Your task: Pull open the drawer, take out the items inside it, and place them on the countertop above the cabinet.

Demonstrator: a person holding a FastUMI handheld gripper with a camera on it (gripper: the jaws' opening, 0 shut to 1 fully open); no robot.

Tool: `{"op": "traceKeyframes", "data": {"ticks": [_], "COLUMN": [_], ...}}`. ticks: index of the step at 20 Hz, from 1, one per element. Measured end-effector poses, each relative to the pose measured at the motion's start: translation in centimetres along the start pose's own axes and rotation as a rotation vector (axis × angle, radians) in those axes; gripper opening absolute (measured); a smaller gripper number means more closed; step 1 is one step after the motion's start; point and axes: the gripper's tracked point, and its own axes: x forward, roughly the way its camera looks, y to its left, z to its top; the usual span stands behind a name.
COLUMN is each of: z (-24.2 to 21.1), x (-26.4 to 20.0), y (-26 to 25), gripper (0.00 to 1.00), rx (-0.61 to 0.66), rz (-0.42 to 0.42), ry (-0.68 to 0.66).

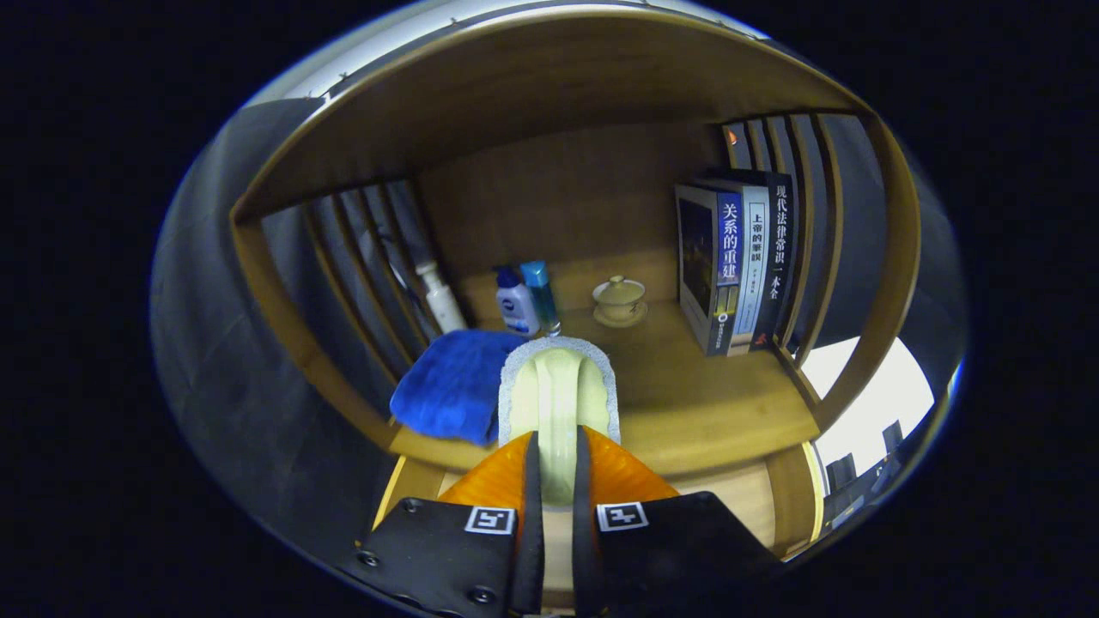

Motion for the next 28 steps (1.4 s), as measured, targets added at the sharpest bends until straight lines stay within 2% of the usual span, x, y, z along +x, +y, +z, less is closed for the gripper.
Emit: {"op": "traceKeyframes", "data": {"ticks": [4, 12, 18, 22, 26, 28], "z": [0.8, -0.9, -2.3, -2.3, -2.4, -2.4], "x": [5.0, 11.1, 13.2, 13.4, 13.8, 13.9], "y": [0.2, -1.8, -2.3, -3.3, -2.9, -2.9], "gripper": [0.21, 0.21, 0.22, 0.29, 0.32, 0.52], "rx": [0.02, -0.045, -0.024, -0.028, -0.008, -0.014], "rz": [-0.011, -0.137, -0.125, -0.165, -0.151, -0.147], "ry": [0.014, 0.141, 0.192, 0.18, 0.165, 0.162]}}
